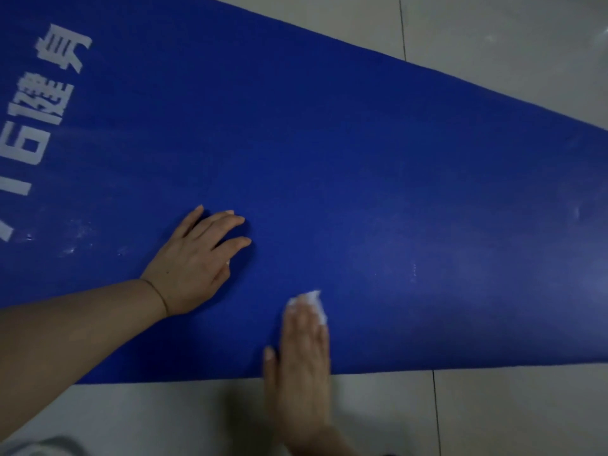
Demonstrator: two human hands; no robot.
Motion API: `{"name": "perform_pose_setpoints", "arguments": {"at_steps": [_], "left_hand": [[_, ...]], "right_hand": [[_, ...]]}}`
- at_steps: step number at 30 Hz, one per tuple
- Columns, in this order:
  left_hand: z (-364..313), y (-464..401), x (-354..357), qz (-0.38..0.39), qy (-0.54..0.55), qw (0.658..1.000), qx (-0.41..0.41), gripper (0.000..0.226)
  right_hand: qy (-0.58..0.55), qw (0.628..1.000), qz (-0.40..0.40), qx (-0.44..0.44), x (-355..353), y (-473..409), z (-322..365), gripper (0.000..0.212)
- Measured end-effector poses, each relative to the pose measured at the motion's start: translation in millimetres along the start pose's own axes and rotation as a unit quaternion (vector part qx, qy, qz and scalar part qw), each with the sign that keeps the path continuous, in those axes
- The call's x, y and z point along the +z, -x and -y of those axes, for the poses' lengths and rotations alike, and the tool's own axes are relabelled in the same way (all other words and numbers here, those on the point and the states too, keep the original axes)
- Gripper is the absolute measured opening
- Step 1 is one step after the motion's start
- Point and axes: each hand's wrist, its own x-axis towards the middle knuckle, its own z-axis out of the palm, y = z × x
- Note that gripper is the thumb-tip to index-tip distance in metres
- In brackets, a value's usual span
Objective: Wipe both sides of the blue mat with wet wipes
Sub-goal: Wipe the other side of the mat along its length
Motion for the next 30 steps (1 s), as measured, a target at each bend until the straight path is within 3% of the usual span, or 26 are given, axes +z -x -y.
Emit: {"name": "perform_pose_setpoints", "arguments": {"at_steps": [2, 3, 7, 9, 11, 16, 18, 20, 24, 25, 27, 30], "left_hand": [[0, 0, -1, 0.000, -0.003, 1.000, -0.002, 0.039], [0, 1, -1, -0.001, -0.002, 1.000, -0.005, 0.039], [1, 1, 0, -0.010, -0.001, 1.000, -0.004, 0.039], [0, 1, 0, -0.011, -0.002, 1.000, -0.002, 0.039], [-1, 0, 0, -0.008, -0.005, 1.000, 0.002, 0.040], [-1, 0, -1, 0.003, -0.013, 1.000, 0.002, 0.039], [-2, 1, -3, 0.003, -0.009, 1.000, 0.004, 0.041], [-5, 3, -5, -0.001, 0.002, 1.000, 0.010, 0.040], [-22, 10, -1, 0.001, 0.024, 0.999, 0.028, 0.039], [-27, 11, 0, 0.005, 0.027, 0.999, 0.035, 0.040], [-31, 11, 2, 0.012, 0.028, 0.998, 0.048, 0.040], [-32, 10, 2, 0.021, 0.024, 0.998, 0.045, 0.041]], "right_hand": [[0.004, 0.998, 0.017, -0.059, -2, -1, 3, 0.067], [0.010, 0.999, 0.011, -0.035, -5, -6, -12, 0.068], [0.004, 0.979, -0.027, 0.204, -31, -11, -91, 0.057], [-0.003, 0.968, -0.031, 0.247, -33, -8, -96, 0.057], [0.018, 0.975, -0.022, 0.219, -23, -2, -70, 0.063], [-0.021, 0.999, 0.024, -0.013, 8, 4, 38, 0.066], [-0.019, 0.997, 0.037, -0.071, 10, 0, 47, 0.066], [-0.014, 0.998, 0.048, -0.039, 0, -5, 23, 0.064], [0.000, 0.982, 0.004, 0.187, -35, -13, -75, 0.057], [-0.001, 0.979, -0.007, 0.204, -42, -14, -90, 0.057], [-0.016, 0.985, -0.013, 0.171, -42, -13, -95, 0.054], [-0.040, 0.993, 0.020, 0.107, -20, -7, -46, 0.053]]}}
